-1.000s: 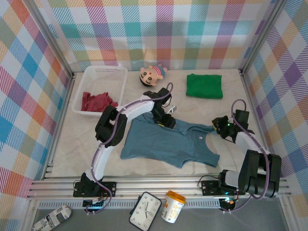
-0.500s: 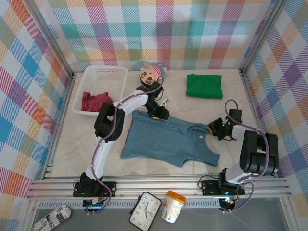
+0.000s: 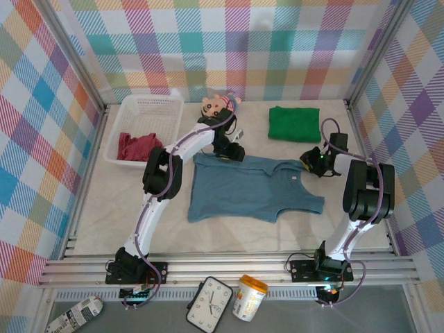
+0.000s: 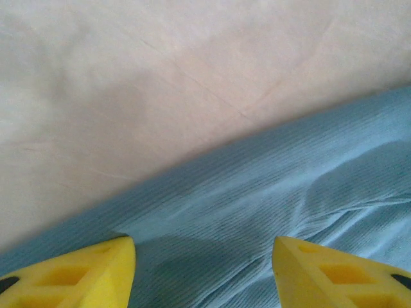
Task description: Fold and stack the tank tops
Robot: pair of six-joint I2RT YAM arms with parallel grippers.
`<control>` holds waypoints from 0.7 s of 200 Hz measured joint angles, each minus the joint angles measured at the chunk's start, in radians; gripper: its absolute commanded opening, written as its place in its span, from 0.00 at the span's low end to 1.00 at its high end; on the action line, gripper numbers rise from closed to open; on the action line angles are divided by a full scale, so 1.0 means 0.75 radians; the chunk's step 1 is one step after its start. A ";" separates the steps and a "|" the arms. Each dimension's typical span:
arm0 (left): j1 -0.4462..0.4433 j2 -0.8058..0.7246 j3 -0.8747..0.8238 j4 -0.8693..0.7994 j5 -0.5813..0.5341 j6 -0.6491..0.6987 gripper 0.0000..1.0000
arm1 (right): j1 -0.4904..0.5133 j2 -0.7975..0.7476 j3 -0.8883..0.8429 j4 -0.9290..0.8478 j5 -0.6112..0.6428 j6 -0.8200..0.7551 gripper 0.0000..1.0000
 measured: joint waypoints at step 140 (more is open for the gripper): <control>-0.011 -1.238 -1.607 0.126 -0.137 -0.646 0.48 | 0.693 -0.776 -0.290 -0.554 0.035 -1.268 0.59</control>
